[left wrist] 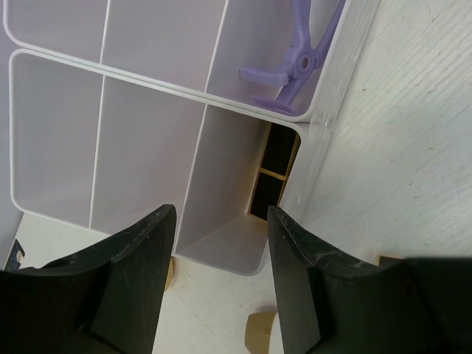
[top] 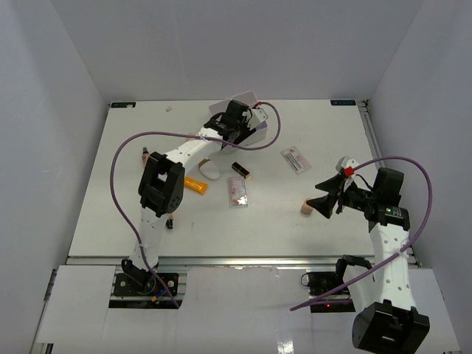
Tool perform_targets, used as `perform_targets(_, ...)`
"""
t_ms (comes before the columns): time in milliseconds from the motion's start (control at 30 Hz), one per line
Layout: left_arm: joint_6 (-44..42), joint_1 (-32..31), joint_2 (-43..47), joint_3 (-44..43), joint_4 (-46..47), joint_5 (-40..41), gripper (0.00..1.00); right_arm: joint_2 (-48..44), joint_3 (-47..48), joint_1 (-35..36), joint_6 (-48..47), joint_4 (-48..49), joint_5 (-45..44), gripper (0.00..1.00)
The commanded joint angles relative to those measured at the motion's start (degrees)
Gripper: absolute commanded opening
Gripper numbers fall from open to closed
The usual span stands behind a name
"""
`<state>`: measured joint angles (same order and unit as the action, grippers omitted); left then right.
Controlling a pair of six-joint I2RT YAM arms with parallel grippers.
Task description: Organize the makeup
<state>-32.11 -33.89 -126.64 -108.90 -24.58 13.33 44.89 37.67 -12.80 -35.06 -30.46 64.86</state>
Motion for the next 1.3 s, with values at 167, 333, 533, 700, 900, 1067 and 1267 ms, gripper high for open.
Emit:
perform_targets(167, 22.2, -0.93, 35.33, 23.26, 2.17, -8.21, 0.95, 2.74, 0.88, 4.74, -7.38, -2.24, -1.01, 0.8)
perform_targets(333, 37.63, 3.98, 54.36, 43.68, 2.32, -26.64, 0.98, 10.17, 6.3, 21.53, 3.11, 5.84, -20.79, 0.8)
perform_targets(533, 44.88, 10.41, 69.53, 61.4, 9.24, -33.2, 0.98, 33.94, 25.38, 37.99, 11.5, 3.48, -41.36, 0.82)
perform_targets(700, 46.62, 10.51, 74.49, 64.08, 9.21, -26.18, 0.98, 55.4, 46.54, 43.19, 18.03, -0.61, -47.78, 0.83)
perform_targets(900, 46.56, 10.51, 78.84, 65.0, 8.89, -20.88, 0.98, 71.31, 58.89, 46.46, 19.02, -0.57, -51.04, 0.86)
perform_targets(1067, 46.54, 10.75, 79.8, 64.95, 8.53, -20.2, 0.98, 78.47, 65.63, 47.0, 17.96, -0.38, -54.3, 0.86)
perform_targets(1267, 46.56, 10.95, 79.36, 64.87, 8.63, -21.57, 0.98, 82.13, 66.74, 47.21, 17.81, 0.08, -53.87, 0.8)
